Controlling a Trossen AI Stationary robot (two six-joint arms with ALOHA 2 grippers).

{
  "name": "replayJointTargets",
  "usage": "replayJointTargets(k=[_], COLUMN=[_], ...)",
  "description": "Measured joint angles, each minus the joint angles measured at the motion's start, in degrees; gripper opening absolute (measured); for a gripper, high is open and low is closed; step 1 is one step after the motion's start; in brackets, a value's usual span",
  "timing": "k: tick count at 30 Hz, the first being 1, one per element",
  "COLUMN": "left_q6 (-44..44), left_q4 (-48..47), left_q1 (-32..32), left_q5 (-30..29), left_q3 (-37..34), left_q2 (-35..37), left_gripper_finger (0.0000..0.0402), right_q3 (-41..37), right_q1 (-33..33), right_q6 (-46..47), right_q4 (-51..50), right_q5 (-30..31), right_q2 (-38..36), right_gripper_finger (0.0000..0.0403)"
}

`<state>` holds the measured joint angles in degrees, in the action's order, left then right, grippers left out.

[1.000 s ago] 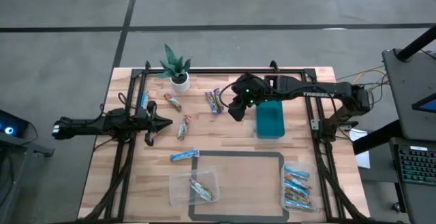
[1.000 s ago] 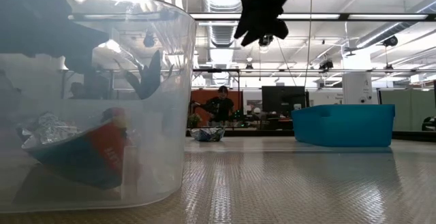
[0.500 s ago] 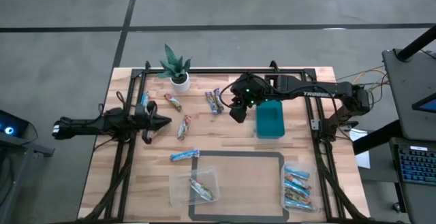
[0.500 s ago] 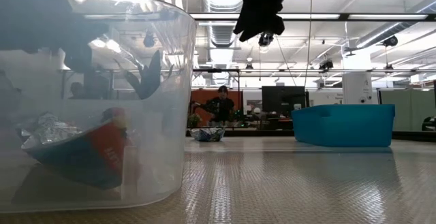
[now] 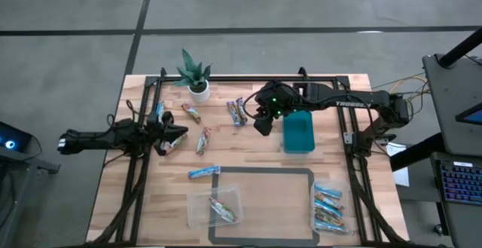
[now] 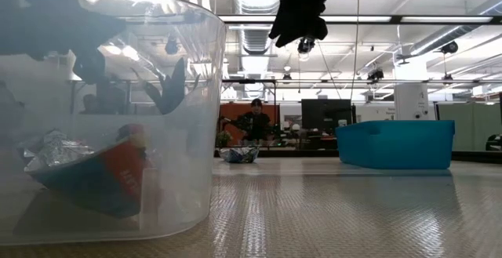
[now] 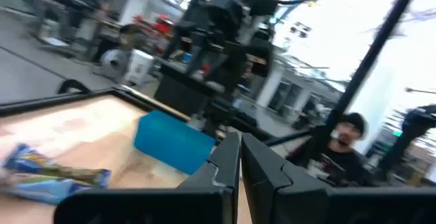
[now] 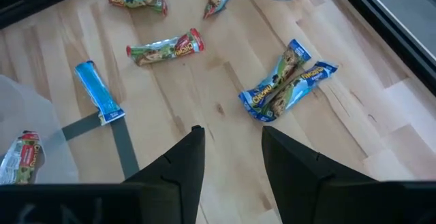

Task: Pick and place Granola Bars by type
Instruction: Put the bottom left blue granola bar into the blue bin

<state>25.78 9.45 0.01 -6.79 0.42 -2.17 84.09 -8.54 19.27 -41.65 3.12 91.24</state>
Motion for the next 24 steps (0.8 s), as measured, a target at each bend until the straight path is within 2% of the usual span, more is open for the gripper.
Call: replayJointTargets(k=[11, 16, 20, 24], left_q6=[-0.40, -0.54, -2.36, -4.20], left_q4=[-0.89, -2.03, -7.29, -12.82], left_q1=[0.00, 0.00, -0.01, -0.04], left_q5=[-0.37, -1.98, -2.32, -1.90], left_q3=[0.33, 3.63, 6.64, 11.31], left_q2=[-0.31, -1.29, -2.88, -5.61], left_gripper_finger=[0.0008, 0.0059, 0.0101, 0.0122], right_q3=[-0.34, -0.89, -0.97, -1.01], right_q1=[0.11, 0.72, 0.82, 1.60], right_q6=[-2.65, -3.44, -3.43, -4.05], right_q4=[1.87, 6.46, 8.05, 8.57], right_q5=[-0.15, -0.18, -0.46, -0.57], right_q2=[0.00, 0.00, 0.50, 0.48], right_gripper_finger=[0.0137, 0.0137, 0.0137, 0.0137])
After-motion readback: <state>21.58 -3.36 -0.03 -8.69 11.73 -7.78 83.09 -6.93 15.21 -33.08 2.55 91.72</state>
